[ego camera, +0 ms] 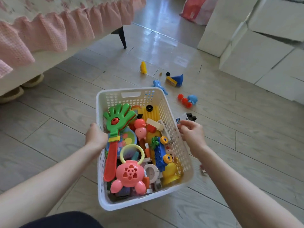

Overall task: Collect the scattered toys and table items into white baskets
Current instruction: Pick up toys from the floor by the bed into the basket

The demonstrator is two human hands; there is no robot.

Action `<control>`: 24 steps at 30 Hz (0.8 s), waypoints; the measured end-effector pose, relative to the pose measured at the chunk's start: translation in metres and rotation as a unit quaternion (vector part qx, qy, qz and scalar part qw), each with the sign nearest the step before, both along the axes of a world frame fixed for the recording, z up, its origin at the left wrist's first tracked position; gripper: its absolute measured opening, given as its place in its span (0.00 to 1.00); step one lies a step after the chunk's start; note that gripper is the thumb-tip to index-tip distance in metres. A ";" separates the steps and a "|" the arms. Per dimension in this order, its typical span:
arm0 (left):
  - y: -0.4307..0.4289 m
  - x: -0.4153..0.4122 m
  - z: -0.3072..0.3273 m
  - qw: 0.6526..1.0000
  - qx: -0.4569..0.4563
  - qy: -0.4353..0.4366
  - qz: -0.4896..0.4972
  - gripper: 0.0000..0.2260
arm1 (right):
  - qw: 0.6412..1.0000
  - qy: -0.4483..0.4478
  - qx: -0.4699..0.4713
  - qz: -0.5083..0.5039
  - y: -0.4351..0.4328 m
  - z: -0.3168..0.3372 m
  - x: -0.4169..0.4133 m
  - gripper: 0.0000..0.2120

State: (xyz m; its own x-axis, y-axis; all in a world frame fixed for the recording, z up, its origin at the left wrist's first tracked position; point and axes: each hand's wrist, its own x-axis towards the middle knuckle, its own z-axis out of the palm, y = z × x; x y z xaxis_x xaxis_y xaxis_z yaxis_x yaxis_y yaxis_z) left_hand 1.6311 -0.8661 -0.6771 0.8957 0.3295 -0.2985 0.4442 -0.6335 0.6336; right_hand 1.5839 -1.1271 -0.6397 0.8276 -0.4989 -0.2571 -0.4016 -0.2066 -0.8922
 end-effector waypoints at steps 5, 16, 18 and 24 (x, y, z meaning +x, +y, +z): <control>-0.007 0.002 -0.005 0.998 0.053 0.006 0.012 0.11 | 0.998 0.010 0.063 0.006 -0.019 -0.025 0.007 0.12; -0.012 -0.002 -0.009 0.999 0.044 -0.013 0.028 0.09 | 0.914 0.192 -0.341 0.108 -0.072 -0.069 0.043 0.40; -0.013 -0.002 -0.009 0.999 0.044 -0.016 0.025 0.07 | 0.913 0.207 -0.335 0.110 -0.070 -0.080 0.046 0.39; -0.014 -0.002 -0.010 0.999 0.039 -0.014 0.024 0.08 | 0.952 0.108 -0.283 0.054 -0.069 -0.080 0.046 0.13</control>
